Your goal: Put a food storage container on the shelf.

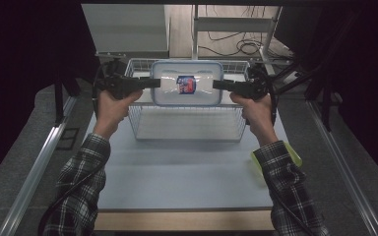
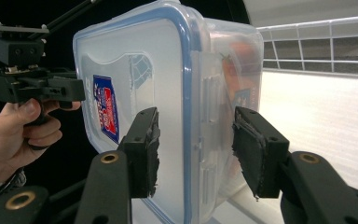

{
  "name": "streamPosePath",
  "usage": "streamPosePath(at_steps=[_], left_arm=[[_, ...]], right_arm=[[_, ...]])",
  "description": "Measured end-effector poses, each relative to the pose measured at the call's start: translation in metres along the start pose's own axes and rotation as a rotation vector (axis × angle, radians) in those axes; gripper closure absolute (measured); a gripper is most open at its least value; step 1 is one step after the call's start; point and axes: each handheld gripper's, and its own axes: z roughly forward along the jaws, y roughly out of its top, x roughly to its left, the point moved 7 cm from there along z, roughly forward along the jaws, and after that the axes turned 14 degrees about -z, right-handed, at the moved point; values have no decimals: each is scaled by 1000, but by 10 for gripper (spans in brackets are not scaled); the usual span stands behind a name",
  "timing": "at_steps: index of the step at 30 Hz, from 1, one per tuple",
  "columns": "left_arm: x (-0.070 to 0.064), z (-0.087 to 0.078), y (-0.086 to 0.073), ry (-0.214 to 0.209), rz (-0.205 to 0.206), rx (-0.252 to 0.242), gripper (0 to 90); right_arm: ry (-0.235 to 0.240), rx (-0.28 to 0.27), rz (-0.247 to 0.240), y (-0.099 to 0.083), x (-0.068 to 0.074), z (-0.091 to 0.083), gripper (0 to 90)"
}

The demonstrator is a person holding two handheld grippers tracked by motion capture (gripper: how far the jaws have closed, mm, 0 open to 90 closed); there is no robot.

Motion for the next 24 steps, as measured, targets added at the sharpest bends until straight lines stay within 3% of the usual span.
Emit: streamPosePath(at_steps=[10,14,17,20,24], left_arm=[[2,6,3,19,6,-35,476],[2,9,1,39,12,-41,460],[5,11,1,47,-6,-40,431],[8,12,2,40,-20,-45,421],[11,14,3,50,-27,-43,392]], right_arm=[[-32,-14,8,2,-6,3,492],[-74,20,-28,0,-6,5,513],[-100,56,-47,-4,-7,9,515],[-96,52,-24,-6,-8,12,515],[-106,62,-27,-8,-8,11,525]])
